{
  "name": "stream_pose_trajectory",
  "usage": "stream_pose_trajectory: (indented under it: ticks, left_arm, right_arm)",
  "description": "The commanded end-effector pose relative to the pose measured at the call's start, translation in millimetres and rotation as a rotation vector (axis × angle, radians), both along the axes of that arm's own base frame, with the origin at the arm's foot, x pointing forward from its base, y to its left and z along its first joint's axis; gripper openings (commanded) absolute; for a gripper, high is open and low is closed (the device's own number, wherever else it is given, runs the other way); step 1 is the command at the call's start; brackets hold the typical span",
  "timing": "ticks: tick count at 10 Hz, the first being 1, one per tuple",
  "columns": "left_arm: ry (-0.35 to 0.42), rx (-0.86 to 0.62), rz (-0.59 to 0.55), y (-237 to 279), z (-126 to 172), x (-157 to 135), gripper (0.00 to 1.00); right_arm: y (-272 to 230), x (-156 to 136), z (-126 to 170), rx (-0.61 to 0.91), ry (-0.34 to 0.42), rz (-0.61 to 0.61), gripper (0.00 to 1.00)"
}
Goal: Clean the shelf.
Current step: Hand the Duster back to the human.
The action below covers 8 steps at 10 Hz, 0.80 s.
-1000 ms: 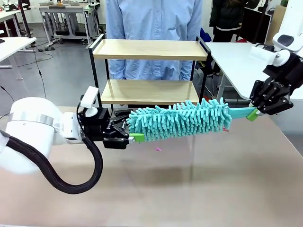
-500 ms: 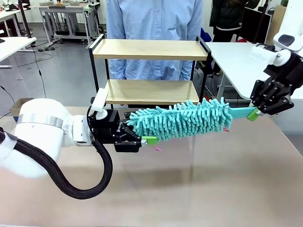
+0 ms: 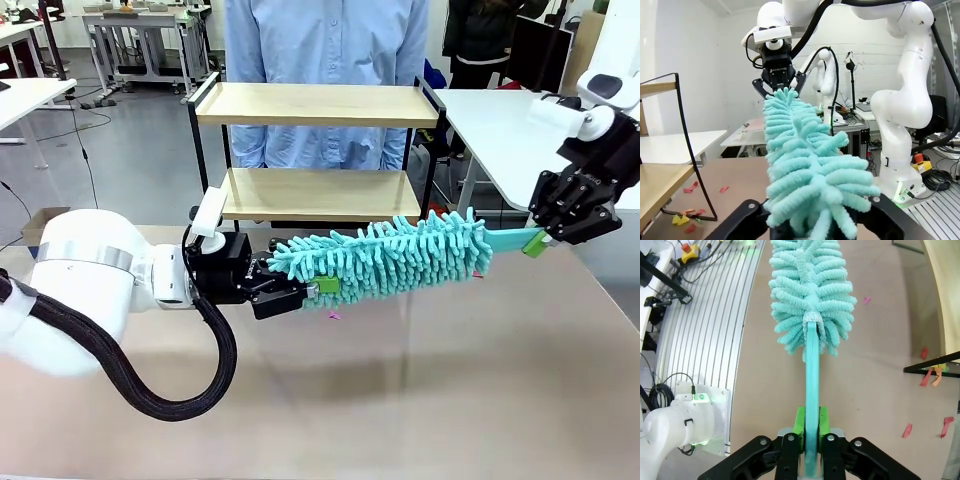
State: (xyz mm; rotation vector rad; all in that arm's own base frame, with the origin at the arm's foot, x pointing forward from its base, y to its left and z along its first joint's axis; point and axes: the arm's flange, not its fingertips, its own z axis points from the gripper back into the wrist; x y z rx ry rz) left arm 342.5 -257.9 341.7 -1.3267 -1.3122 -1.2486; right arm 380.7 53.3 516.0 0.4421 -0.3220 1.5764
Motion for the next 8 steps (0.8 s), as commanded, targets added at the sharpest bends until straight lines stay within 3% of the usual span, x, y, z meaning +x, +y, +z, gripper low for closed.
stream_pose_trajectory:
  ticks: [1, 4, 5, 6, 7, 8]
  left_arm:
    - [0.009, -0.032, -0.013, 25.2, -1.8, -55.9, 0.00]
    - [-0.003, -0.051, -0.018, 29.9, -4.9, -59.2, 0.00]
    - [0.056, -0.073, 0.019, 36.9, 0.0, -54.6, 0.00]
    - [0.018, -0.012, -0.006, 0.0, -5.5, 0.1, 0.00]
    - [0.018, -0.012, -0.006, 0.0, -5.5, 0.1, 0.00]
    - [0.018, -0.012, -0.006, 0.0, -5.5, 0.1, 0.00]
  right_arm:
    - [-1.0, 0.6, 2.4, 0.035, -0.018, 0.012, 0.13]
    - [-1.0, 0.6, 2.4, 0.035, -0.018, 0.012, 0.13]
    - [-1.0, 0.6, 2.4, 0.035, -0.018, 0.012, 0.13]
    - [0.3, -1.4, -0.6, 0.001, 0.008, 0.009, 0.67]
    - [-10.7, -3.3, 15.7, 0.056, -0.009, 0.002, 0.71]
    - [-25.6, -4.8, 34.2, 0.150, -0.013, -0.009, 1.00]
